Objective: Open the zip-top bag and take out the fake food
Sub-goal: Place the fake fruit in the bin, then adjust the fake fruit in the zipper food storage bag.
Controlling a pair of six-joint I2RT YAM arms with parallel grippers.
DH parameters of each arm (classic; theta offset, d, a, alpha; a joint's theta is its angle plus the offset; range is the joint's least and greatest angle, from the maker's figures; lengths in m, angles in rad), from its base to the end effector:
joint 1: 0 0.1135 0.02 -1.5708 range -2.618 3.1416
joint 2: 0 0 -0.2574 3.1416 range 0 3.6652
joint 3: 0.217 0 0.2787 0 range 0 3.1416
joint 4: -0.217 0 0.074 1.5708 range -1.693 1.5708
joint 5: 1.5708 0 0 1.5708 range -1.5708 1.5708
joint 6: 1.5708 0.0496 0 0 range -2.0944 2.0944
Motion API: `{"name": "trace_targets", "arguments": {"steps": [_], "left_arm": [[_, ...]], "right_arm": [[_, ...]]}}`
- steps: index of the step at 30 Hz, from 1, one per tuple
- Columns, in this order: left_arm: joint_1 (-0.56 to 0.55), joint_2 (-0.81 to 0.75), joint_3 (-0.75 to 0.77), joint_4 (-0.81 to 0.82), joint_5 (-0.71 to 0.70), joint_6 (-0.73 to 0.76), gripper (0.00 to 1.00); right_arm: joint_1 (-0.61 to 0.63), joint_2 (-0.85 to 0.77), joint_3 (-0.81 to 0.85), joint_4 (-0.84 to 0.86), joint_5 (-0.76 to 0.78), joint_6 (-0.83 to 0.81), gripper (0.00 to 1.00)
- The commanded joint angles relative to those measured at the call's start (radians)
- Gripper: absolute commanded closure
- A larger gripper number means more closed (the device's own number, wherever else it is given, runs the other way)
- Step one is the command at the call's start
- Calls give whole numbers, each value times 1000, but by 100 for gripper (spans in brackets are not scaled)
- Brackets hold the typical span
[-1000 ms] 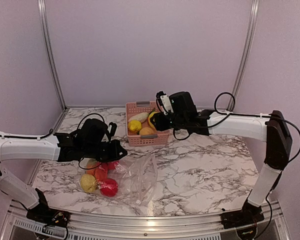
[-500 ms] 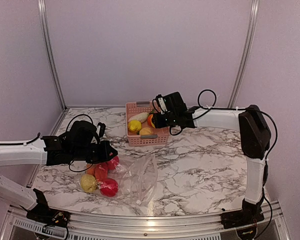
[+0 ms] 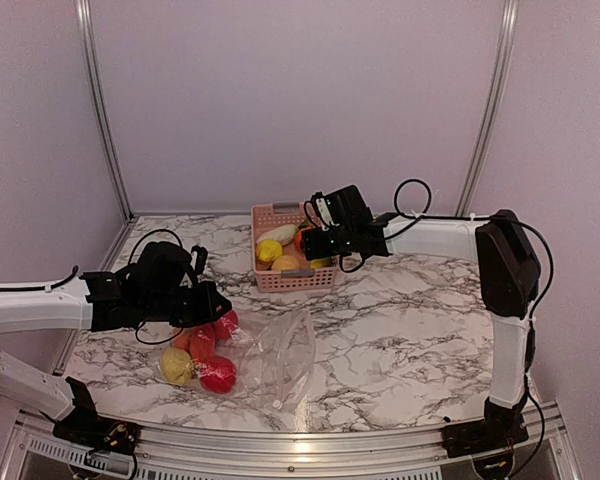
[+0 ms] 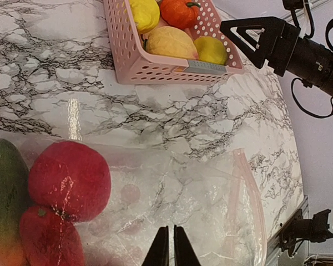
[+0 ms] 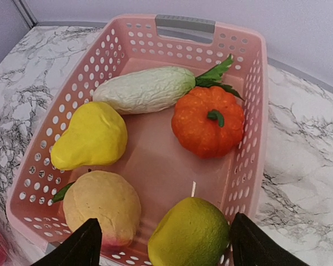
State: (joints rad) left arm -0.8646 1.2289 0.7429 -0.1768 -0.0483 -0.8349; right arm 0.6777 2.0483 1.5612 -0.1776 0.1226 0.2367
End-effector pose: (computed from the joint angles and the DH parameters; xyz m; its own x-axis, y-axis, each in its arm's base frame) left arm 0.1963 -0.2265 0.2059 -0.8130 -0.1877 -0.5512 0.1976 0.8015 -0.5643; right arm 0.3963 0.3112 0.1917 -0.5955 -0.1805 -0.7828 -0.4194 0.9010 0.1112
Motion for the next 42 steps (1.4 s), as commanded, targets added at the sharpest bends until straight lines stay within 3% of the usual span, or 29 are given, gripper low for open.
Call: {"name": "trace_targets", "arguments": {"steps": [1,16,36,42], "left_arm": [[8,-14,-12,-14,-14,-8,95],[16,-16,-34,-35,-5,-4,95],[-12,-247,-132,-354,203,8,95],[-35,-247,-162,-367,222,-11,95]], "right_arm": [[-1,-27,14,-8,0,5,21],[28,-192,-140,9,-16,-17,21],[246,-590,-567,31,-60,-70,21],[292,-666,-667,57,-110,-68,21]]}}
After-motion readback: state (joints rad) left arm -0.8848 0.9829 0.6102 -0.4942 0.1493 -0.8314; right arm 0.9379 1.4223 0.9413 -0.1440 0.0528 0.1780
